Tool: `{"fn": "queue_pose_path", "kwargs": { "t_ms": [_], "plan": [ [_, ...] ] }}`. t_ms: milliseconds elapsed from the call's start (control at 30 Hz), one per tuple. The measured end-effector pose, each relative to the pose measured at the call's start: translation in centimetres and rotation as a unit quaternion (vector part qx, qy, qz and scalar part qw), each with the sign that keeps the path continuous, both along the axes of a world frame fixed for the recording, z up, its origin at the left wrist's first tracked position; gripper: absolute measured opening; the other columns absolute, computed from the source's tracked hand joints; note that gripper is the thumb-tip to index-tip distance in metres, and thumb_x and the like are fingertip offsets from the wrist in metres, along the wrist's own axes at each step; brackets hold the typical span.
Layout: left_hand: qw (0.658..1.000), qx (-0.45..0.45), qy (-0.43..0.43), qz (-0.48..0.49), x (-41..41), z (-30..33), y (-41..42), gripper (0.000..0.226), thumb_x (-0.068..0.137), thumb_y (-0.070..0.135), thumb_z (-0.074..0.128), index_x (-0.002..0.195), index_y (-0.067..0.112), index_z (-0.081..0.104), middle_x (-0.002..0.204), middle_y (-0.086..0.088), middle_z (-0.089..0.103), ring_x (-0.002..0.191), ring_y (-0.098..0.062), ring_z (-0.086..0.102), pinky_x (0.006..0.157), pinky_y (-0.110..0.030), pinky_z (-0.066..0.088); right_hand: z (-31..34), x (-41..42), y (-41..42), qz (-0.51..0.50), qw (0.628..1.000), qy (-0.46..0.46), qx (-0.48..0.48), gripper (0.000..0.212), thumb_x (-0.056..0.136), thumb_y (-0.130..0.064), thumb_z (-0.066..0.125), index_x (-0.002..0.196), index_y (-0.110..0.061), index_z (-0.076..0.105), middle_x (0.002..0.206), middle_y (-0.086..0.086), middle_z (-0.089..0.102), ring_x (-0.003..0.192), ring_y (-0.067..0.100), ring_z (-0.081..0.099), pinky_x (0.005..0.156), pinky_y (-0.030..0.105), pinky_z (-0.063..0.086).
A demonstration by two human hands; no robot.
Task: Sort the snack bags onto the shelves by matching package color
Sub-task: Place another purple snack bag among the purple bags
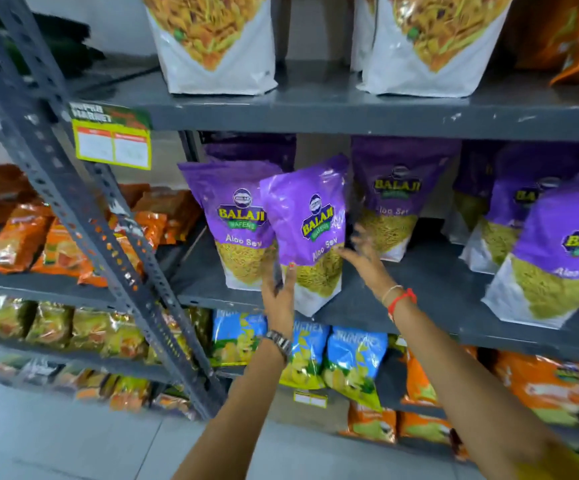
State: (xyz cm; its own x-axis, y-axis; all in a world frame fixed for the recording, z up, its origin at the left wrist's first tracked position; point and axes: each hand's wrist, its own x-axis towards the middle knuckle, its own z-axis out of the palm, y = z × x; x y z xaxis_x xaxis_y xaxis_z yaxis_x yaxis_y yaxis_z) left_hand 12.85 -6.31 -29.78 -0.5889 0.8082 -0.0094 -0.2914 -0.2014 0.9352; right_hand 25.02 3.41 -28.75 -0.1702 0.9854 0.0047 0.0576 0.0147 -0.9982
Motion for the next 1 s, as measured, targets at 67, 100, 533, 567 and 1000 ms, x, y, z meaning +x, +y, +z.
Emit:
{"fn": "queue_pose_path", "kwargs": {
  "t_ms": [67,100,533,567,1000],
  "plan": [
    [0.999,-0.03,-0.019,-0.034,0.9,-1.1,0.6,0.053,0.09,0.012,0.05,0.139,0.016,0.029,0.149,-0.004,0.031,0.134,-0.014,0.032,0.105,-0.027,0.029,0.2,-0.5,0.6,0.056,0.997,-0.001,-0.056,0.085,0.078,-0.01,0.068,0.148,-0.008,0.02,0.136,0.003,0.04,0.124,0.015,0.038,0.091,0.021,0.037],
    [0.998,-0.049,-0.022,-0.042,1.1,-1.6,0.8,0.056,0.09,0.016,0.05,0.14,0.018,0.026,0.151,-0.002,0.026,0.137,-0.015,0.027,0.109,-0.03,0.027,0.1,-0.7,1.0,0.072,0.995,-0.001,-0.067,0.079,0.082,-0.011,0.064,0.148,-0.008,0.021,0.134,0.002,0.042,0.12,0.014,0.038,0.083,0.02,0.038],
    [0.994,-0.023,0.081,-0.072,1.6,-2.0,4.7,0.041,0.094,0.013,0.041,0.134,0.005,0.034,0.141,-0.015,0.043,0.126,-0.029,0.045,0.096,-0.03,0.047,-1.2,2.8,0.3,-0.024,0.998,-0.016,0.06,0.039,0.078,-0.028,0.076,0.114,-0.023,0.06,0.105,-0.003,0.073,0.098,0.005,0.067,0.09,0.026,0.052],
    [0.99,-0.032,0.093,-0.1,1.8,-1.9,5.4,0.034,0.094,0.016,0.041,0.128,0.009,0.04,0.134,-0.014,0.049,0.121,-0.031,0.049,0.098,-0.043,0.046,-1.0,3.6,0.2,-0.053,0.996,-0.019,0.067,0.041,0.075,-0.038,0.077,0.111,-0.026,0.062,0.105,-0.005,0.074,0.101,0.009,0.068,0.093,0.031,0.053],
    [0.938,-0.088,0.072,-0.327,6.4,-1.8,9.2,0.012,0.094,0.024,0.042,0.102,0.029,0.048,0.103,0.009,0.058,0.096,-0.014,0.057,0.08,-0.042,0.051,-3.2,10.7,-0.7,-0.202,0.977,-0.037,0.059,0.043,0.075,-0.033,0.079,0.111,-0.014,0.065,0.101,0.011,0.075,0.092,0.023,0.073,0.083,0.038,0.06]
  ]
}}
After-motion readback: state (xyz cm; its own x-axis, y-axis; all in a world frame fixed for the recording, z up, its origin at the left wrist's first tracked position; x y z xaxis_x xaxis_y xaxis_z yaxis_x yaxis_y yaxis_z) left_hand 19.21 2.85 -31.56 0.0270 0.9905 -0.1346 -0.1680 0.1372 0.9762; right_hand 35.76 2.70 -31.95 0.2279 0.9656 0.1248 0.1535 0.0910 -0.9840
